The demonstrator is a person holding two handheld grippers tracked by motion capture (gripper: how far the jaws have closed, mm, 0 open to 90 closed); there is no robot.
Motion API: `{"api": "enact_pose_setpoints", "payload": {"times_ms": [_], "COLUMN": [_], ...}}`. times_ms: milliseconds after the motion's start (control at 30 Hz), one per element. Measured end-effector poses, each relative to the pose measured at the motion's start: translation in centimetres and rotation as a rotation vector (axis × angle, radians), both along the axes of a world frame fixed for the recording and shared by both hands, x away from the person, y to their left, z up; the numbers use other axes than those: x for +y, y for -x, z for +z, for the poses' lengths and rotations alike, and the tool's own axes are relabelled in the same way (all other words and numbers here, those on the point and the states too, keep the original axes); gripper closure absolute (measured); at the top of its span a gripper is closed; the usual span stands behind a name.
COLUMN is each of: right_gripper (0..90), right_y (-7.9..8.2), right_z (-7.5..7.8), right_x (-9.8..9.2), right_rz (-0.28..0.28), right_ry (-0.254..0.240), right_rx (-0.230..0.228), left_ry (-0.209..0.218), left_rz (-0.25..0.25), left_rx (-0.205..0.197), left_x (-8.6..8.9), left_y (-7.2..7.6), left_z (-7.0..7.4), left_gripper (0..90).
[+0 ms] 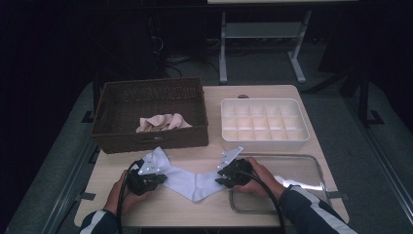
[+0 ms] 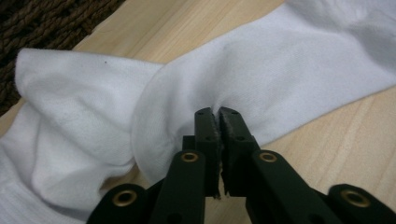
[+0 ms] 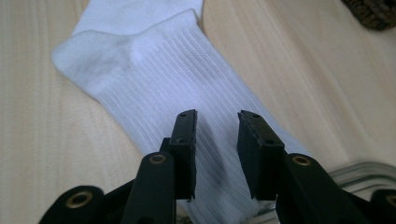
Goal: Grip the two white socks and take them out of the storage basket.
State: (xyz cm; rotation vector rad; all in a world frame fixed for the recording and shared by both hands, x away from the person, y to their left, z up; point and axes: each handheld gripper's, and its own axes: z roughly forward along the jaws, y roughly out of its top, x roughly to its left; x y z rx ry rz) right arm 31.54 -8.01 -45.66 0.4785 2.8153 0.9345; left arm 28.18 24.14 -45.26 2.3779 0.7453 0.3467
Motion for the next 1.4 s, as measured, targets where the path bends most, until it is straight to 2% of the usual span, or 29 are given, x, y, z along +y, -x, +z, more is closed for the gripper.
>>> {"api": "enact_pose_setpoints", "payload": {"times_ms": [67,100,200,233,267,300,367,400,467,533,567,600,633,667,733,833,867,900,933,967,1033,1100,1133,1167,1233,1267,1333,1400], "right_gripper": [67.6,67.8,65.1,65.1,63.5,61.3,53.5,53.9,56.8,64.7,64.7,67.4,69.6,69.5,69.4,66.1,65.3,64.5,64.4,65.1,65.0,65.0,64.8,64.9,64.7,63.9,55.8,55.1], "right_y": [-0.3,-0.3,-0.6,-0.6,-0.8,-1.0,-1.4,-1.5,-1.6,-1.4,-1.4,-1.3,-0.9,-0.7,-0.1,0.5,0.5,0.8,0.8,0.9,1.0,1.1,1.3,1.5,1.7,1.8,1.9,1.9], "right_z": [0.0,0.0,0.1,0.1,0.0,0.0,-0.1,0.0,0.1,0.4,0.4,0.6,1.1,1.2,1.2,1.0,0.6,0.4,-0.1,-0.5,-0.6,-0.6,-0.6,-0.7,-0.7,-0.7,-0.5,-0.2], "right_x": [0.2,0.2,0.4,0.4,0.4,0.4,0.3,0.2,0.1,0.2,0.2,0.3,0.8,1.0,1.6,2.9,3.3,3.7,4.0,4.2,4.3,4.3,4.1,4.0,3.9,3.8,3.6,3.2], "right_rz": [-0.005,-0.007,-0.015,-0.015,-0.016,-0.02,-0.038,-0.041,-0.044,-0.063,-0.063,-0.06,-0.033,-0.016,0.02,0.063,0.085,0.082,0.103,0.112,0.14,0.152,0.18,0.188,0.209,0.217,0.206,0.201], "right_ry": [0.011,0.015,0.021,0.021,0.027,0.021,0.01,0.009,0.013,-0.002,-0.002,-0.019,-0.053,-0.061,-0.093,-0.091,-0.094,-0.084,-0.062,-0.057,-0.066,-0.063,-0.072,-0.075,-0.077,-0.079,-0.065,-0.067], "right_rx": [-0.023,-0.032,-0.053,-0.053,-0.075,-0.067,-0.075,-0.071,-0.079,-0.092,-0.092,-0.104,-0.116,-0.119,-0.096,-0.1,-0.09,-0.067,-0.079,-0.068,-0.064,-0.061,-0.027,-0.03,-0.028,-0.028,-0.038,-0.048], "left_ry": [0.027,0.046,0.066,0.066,0.061,0.05,0.052,0.054,0.054,0.057,0.057,0.047,0.044,0.035,0.063,0.127,0.137,0.138,0.149,0.151,0.129,0.14,0.136,0.12,0.126,0.111,0.101,0.093], "left_rz": [-0.003,-0.015,-0.025,-0.025,-0.023,-0.02,-0.01,-0.005,-0.002,0.004,0.004,-0.004,0.0,0.002,0.024,0.108,0.133,0.181,0.2,0.218,0.272,0.292,0.324,0.332,0.341,0.348,0.35,0.347], "left_rx": [-0.02,-0.02,-0.021,-0.021,-0.015,-0.01,0.01,0.028,0.03,0.043,0.043,0.059,0.065,0.06,0.042,-0.002,-0.012,-0.026,-0.028,-0.042,-0.065,-0.057,-0.051,-0.049,-0.032,-0.022,0.006,0.015], "left_x": [0.2,0.4,0.7,0.7,0.9,1.1,1.3,1.5,1.4,1.3,1.3,1.3,1.3,1.4,1.7,2.9,3.2,3.8,4.2,4.6,5.5,5.9,6.6,6.8,7.4,7.5,7.8,7.9], "left_y": [0.4,0.7,1.8,1.8,2.3,2.5,2.9,3.4,3.8,4.2,4.2,4.4,4.6,4.7,4.7,4.5,4.4,4.2,4.1,3.9,3.4,3.0,2.3,2.1,1.5,1.3,1.2,1.1], "left_z": [0.6,1.1,1.7,1.7,1.6,1.5,1.2,0.9,0.7,0.5,0.5,0.4,0.2,0.2,0.6,1.7,1.8,1.9,2.0,2.0,1.8,1.7,1.3,1.2,0.8,0.6,0.1,-0.1], "left_gripper": [88.2,88.4,88.5,88.5,88.5,88.4,88.4,88.4,88.2,87.2,86.3,86.3,83.6,80.8,73.9,62.0,56.8,50.5,49.7,48.0,42.4,39.2,37.4,35.8,35.4,34.6,34.3,34.9]}}
